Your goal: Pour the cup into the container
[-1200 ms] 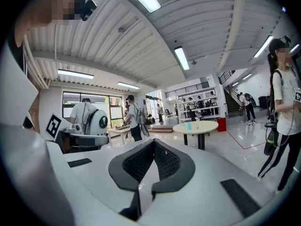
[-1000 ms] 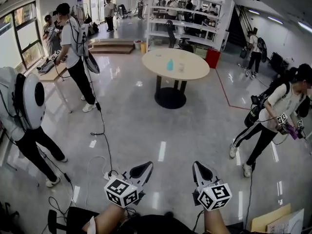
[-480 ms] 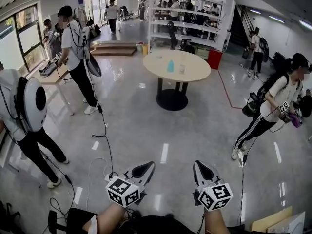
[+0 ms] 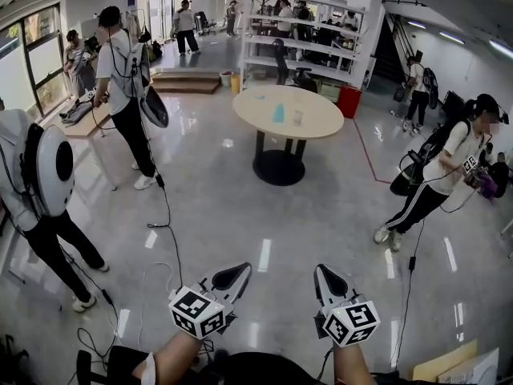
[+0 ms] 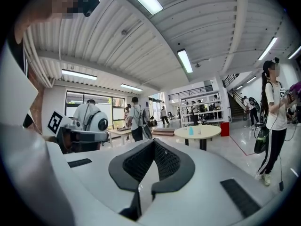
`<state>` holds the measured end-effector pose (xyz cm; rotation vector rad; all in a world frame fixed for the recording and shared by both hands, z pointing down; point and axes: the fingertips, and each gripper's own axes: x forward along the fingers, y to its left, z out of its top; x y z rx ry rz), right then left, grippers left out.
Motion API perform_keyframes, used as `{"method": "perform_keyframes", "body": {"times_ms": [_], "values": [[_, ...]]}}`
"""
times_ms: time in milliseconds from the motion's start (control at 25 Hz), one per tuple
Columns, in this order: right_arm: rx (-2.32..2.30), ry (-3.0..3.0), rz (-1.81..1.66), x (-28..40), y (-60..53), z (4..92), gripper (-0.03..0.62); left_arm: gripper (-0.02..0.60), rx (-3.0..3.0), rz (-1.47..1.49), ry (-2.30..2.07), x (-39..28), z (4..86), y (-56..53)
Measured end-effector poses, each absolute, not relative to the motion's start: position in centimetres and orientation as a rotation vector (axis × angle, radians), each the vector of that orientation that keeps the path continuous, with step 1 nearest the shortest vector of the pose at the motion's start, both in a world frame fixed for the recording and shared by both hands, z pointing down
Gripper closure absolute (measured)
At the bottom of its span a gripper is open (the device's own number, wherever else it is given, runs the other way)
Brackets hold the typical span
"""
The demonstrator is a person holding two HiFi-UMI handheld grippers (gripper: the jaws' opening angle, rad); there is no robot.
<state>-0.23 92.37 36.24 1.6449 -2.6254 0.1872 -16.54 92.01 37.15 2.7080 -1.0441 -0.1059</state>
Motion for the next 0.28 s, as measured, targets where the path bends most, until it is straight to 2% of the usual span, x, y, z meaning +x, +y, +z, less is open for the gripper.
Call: {"method": "perform_keyframes", "body": {"times_ms": [280], "values": [[1.655, -2.622, 0.186, -0.69, 92.09, 36.22, 0.589, 0.581, 2.671, -0.115, -1.061, -17.54, 37.26, 91.8]]}}
